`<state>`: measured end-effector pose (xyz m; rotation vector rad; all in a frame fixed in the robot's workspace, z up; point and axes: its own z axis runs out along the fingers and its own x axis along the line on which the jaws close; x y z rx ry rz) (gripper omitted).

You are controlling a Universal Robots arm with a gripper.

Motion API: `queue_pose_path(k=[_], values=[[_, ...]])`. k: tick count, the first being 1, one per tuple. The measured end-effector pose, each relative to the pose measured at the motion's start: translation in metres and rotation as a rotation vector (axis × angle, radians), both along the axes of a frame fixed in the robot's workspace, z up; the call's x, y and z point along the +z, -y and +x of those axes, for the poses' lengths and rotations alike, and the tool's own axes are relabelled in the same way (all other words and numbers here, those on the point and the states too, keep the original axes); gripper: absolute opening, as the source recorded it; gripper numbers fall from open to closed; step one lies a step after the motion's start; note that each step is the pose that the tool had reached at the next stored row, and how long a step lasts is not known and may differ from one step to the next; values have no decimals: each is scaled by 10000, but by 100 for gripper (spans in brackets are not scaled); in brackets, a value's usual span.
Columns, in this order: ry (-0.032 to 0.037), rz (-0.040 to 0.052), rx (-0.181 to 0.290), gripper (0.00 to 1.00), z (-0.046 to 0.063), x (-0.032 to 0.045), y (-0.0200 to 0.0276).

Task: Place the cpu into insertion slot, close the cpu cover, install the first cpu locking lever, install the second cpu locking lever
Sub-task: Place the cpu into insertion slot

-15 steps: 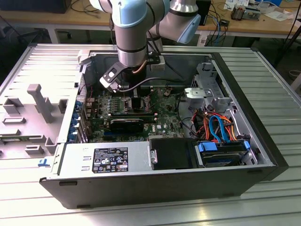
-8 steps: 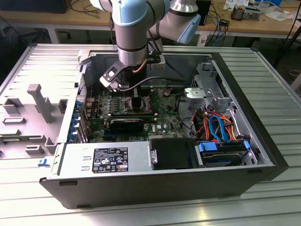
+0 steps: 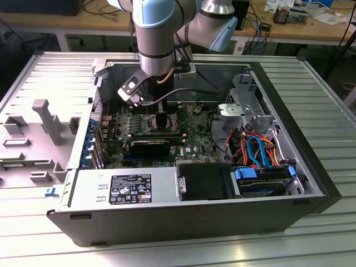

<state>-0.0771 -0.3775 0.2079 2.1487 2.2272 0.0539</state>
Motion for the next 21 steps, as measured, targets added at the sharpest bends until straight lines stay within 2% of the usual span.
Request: queue_pose_path(k=[3, 8, 21], values=[[1, 2, -1, 62, 0, 35, -1], [1, 45, 0, 62, -6, 32, -1], [2, 61, 0, 62, -43, 17, -9]])
